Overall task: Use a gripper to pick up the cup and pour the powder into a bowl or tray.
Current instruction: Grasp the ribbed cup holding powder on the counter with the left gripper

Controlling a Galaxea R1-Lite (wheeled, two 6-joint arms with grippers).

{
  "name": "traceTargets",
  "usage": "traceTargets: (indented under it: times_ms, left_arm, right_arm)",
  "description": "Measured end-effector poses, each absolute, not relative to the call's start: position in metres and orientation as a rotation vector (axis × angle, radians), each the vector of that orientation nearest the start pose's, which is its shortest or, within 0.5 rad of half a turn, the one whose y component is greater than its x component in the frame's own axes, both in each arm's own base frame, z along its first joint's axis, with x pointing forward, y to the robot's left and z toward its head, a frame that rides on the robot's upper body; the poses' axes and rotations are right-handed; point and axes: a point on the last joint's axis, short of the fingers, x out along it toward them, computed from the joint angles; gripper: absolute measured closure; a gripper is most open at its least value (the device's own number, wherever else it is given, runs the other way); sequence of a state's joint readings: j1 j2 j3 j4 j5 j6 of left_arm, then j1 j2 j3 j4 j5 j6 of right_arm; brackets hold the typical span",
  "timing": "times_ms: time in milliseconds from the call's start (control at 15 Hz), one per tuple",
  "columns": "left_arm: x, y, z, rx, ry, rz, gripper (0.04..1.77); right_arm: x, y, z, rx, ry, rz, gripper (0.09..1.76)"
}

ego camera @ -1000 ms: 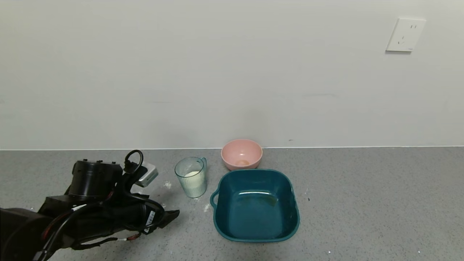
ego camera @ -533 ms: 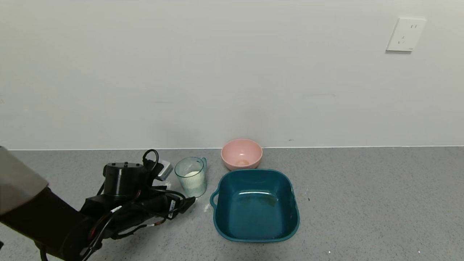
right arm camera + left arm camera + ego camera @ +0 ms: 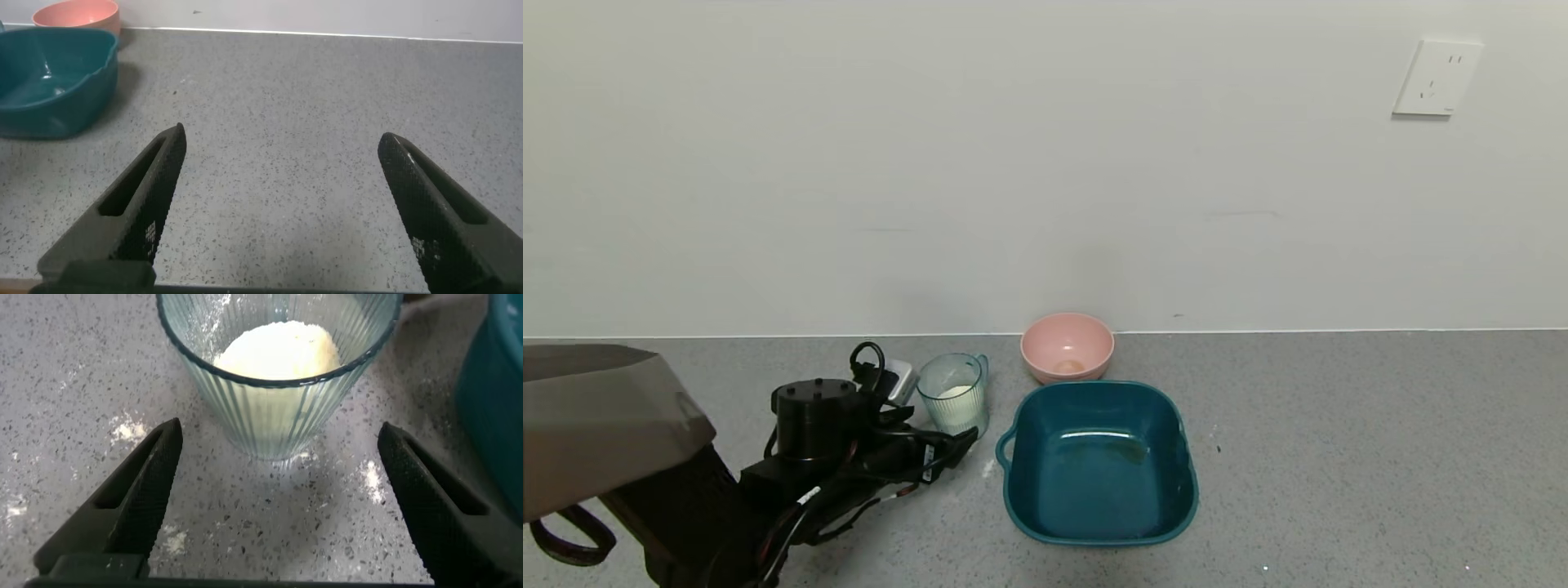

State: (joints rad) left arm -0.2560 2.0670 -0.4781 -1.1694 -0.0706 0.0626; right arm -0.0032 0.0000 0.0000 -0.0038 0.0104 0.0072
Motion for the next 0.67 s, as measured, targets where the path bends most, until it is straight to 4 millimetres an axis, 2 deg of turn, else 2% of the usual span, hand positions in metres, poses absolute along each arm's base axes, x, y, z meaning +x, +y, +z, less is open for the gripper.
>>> traceTargets:
  times_ms: [400,667]
  left_arm:
    - [0.299,-0.085,0.029,0.062,0.261,-0.308,0.09]
    - [0.299,-0.085,0.008,0.055,0.311,-0.308,0.09]
  right_arm:
    - [-0.023,0.000,0.076,0.008,-0.004,0.007,0.14]
    - [-0.023,0.000,0.076,0.008,-0.004,0.007,0.14]
